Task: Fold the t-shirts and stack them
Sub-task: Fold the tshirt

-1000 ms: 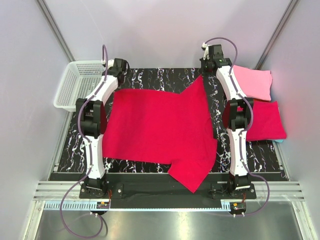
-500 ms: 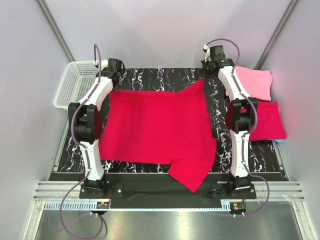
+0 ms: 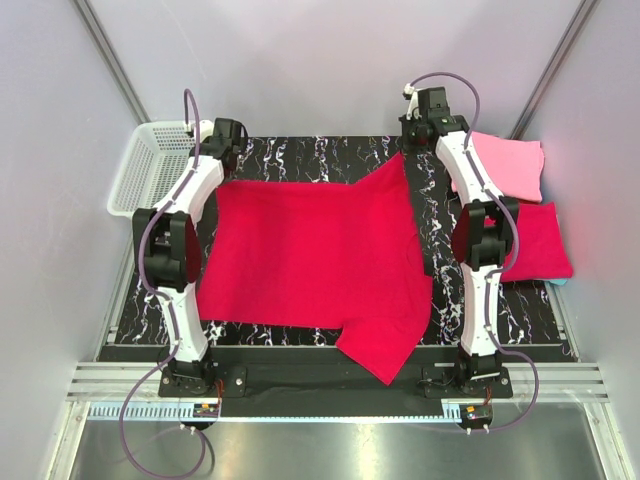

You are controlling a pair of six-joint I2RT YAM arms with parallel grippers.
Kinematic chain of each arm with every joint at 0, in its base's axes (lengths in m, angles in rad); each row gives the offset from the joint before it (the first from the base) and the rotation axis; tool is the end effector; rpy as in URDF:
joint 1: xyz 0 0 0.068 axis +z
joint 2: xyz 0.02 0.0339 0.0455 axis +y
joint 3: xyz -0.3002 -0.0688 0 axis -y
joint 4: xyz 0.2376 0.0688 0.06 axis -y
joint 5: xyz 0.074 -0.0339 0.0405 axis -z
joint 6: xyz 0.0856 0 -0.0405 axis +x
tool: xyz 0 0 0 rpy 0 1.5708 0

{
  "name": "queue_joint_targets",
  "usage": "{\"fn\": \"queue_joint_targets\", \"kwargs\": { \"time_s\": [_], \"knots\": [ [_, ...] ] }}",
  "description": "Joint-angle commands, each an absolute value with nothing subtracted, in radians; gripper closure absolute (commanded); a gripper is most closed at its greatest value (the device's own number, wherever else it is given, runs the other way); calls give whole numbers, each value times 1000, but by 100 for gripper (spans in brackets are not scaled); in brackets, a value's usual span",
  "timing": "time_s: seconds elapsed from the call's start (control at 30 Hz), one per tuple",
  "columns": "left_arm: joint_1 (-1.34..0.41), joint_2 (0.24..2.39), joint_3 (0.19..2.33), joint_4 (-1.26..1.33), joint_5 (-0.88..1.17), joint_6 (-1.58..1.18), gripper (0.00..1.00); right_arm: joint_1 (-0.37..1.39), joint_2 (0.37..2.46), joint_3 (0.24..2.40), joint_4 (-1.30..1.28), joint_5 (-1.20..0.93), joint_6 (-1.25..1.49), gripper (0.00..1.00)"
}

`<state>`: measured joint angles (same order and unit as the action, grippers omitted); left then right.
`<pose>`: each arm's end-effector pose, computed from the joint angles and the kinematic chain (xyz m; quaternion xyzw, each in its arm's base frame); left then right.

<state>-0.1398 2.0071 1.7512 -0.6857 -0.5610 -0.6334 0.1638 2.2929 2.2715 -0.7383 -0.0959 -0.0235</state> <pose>0.4798 -0.0215 0.2651 -0.3063 0.8651 0.1317 0.3747 0.5637 0.1015 0.2840 -0.1047 0.9120 0.0716 0.3900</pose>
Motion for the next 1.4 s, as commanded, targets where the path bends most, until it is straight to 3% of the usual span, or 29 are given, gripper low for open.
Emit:
{"fn": "queue_joint_targets", "kwargs": {
  "time_s": [0.0,0.27,0.7,1.37],
  "knots": [
    [-133,1944,1755,-644,-592,-627,100,182,2296,2307,-732,-100,-11,100],
    [-133,1875,1657,-644,-568,-638,100,206,2143,2119,-741,-35,24,100],
    [-133,1838,1468,-640,-534,-669,100,262,1708,1654,-736,74,110,100],
    [-133,1780,1330,-641,-502,-733,100,321,1592,1359,-864,14,258,100]
  ]
}}
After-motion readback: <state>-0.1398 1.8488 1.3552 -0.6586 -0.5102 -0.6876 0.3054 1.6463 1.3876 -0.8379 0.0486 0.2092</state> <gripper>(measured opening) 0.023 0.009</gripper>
